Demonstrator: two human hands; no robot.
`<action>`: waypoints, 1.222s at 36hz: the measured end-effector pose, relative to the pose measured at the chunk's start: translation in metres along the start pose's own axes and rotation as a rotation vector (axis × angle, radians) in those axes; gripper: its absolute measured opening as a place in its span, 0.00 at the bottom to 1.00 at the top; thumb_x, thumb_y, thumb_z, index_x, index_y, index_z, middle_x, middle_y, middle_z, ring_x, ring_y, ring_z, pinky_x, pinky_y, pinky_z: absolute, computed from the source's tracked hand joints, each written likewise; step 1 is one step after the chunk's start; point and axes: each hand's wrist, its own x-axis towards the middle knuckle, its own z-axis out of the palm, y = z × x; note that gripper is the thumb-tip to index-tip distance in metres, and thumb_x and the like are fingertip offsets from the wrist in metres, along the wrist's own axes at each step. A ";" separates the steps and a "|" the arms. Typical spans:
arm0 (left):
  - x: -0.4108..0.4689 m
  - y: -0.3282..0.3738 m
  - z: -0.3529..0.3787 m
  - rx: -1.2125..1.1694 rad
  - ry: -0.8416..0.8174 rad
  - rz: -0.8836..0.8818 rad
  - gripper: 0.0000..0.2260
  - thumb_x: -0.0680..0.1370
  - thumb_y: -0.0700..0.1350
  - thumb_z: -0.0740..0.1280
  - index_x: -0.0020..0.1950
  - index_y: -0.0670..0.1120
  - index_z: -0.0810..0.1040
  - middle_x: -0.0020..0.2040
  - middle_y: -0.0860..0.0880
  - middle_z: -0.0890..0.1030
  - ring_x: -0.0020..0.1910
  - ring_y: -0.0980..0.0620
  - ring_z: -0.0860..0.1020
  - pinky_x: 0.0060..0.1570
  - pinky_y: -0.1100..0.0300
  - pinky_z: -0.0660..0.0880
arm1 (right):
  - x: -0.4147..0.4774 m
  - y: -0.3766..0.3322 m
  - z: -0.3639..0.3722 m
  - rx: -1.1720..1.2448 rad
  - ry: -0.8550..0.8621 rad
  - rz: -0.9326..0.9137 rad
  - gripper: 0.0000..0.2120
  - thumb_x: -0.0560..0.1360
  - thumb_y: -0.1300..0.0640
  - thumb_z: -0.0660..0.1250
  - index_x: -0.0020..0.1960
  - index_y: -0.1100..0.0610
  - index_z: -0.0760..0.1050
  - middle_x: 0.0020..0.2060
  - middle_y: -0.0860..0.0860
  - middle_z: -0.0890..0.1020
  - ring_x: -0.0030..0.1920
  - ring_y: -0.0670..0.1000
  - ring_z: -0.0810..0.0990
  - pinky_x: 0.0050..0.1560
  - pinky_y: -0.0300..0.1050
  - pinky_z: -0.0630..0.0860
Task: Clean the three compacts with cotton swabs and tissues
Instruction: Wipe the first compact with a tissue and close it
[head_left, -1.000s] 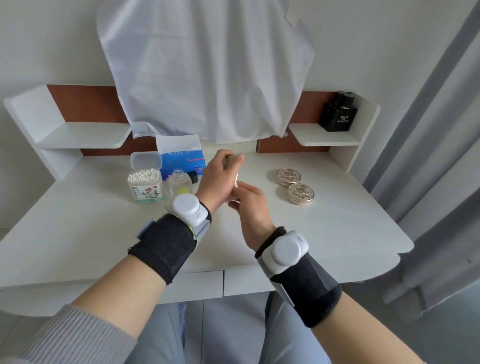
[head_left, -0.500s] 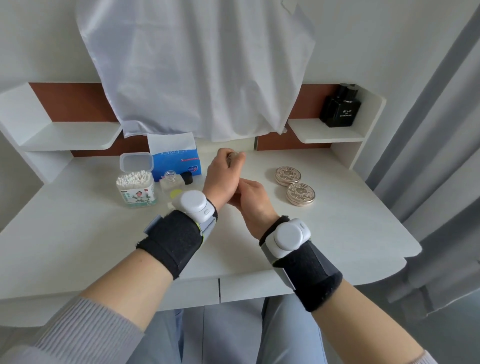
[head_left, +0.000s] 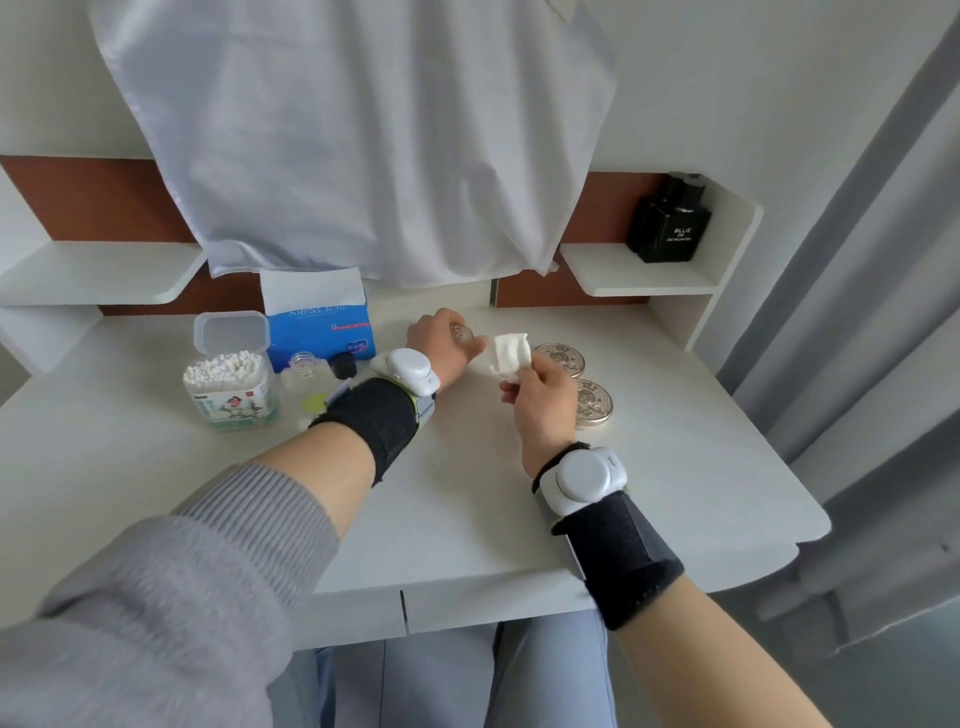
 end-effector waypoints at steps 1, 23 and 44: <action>0.003 0.000 0.001 0.014 0.006 0.004 0.17 0.73 0.50 0.70 0.58 0.43 0.77 0.54 0.42 0.81 0.56 0.40 0.76 0.54 0.53 0.73 | 0.002 0.001 0.000 -0.020 0.005 -0.021 0.17 0.75 0.69 0.52 0.45 0.56 0.78 0.30 0.51 0.76 0.29 0.47 0.73 0.33 0.40 0.74; -0.040 0.014 -0.072 -0.330 -0.050 0.229 0.08 0.78 0.42 0.67 0.56 0.42 0.79 0.52 0.47 0.81 0.50 0.53 0.79 0.54 0.61 0.75 | -0.027 -0.011 0.015 -0.091 0.011 -0.176 0.02 0.75 0.63 0.64 0.47 0.58 0.74 0.42 0.58 0.82 0.31 0.50 0.80 0.33 0.41 0.76; -0.280 -0.181 -0.259 -0.443 0.447 -0.038 0.12 0.71 0.32 0.67 0.41 0.50 0.76 0.37 0.50 0.80 0.36 0.54 0.77 0.39 0.62 0.74 | -0.270 0.005 0.203 -0.255 -0.672 -0.429 0.03 0.74 0.60 0.65 0.48 0.58 0.75 0.40 0.51 0.81 0.34 0.54 0.81 0.37 0.43 0.77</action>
